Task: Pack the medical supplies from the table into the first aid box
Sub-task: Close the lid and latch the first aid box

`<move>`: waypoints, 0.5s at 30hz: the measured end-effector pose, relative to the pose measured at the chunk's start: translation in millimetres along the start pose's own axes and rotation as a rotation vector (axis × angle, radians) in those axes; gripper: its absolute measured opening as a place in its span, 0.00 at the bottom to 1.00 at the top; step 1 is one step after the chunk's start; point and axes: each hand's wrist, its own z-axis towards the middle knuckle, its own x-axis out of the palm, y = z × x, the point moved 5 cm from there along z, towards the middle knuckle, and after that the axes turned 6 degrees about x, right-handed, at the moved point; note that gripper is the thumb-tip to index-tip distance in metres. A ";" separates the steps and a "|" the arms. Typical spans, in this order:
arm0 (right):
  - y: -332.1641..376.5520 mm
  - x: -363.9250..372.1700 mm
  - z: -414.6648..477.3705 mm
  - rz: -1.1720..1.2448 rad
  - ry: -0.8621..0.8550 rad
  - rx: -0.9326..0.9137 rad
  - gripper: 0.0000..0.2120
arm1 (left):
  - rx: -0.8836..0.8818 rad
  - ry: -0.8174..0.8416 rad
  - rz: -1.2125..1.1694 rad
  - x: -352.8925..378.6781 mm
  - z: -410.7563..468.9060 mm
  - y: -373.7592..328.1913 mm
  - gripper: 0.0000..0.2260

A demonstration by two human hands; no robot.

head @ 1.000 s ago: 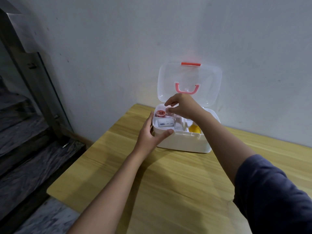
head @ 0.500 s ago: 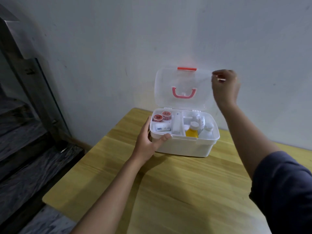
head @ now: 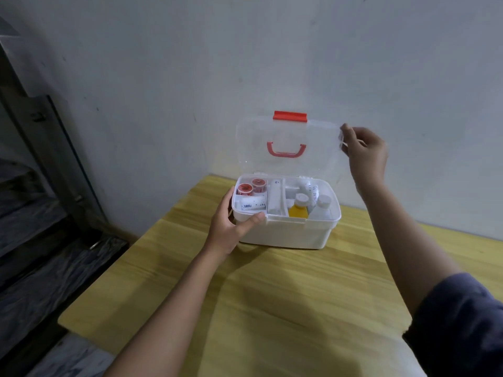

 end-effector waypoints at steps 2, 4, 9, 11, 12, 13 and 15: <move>-5.0 -12.6 -16.2 0.063 0.022 0.013 0.07 | -0.012 -0.009 -0.010 3.1 -1.5 -0.1 0.36; -9.9 -21.6 -35.3 0.074 0.033 0.008 0.05 | -0.024 -0.019 -0.010 5.7 -3.2 1.5 0.38; -27.1 -39.7 -73.4 0.095 0.046 0.011 0.07 | -0.027 -0.053 -0.020 13.3 -8.2 -0.6 0.28; -35.2 -45.1 -81.3 0.097 0.066 0.028 0.08 | -0.019 -0.070 -0.017 15.8 -9.7 -2.1 0.27; -39.1 -47.4 -84.1 0.093 0.076 0.035 0.08 | -0.019 -0.074 -0.022 16.7 -10.5 -2.0 0.27; -42.7 -49.3 -86.1 0.089 0.083 0.039 0.08 | -0.019 -0.078 -0.032 17.5 -10.9 -1.6 0.29; -49.3 -52.1 -88.6 0.079 0.090 0.049 0.08 | -0.036 -0.090 -0.062 19.0 -11.4 0.1 0.34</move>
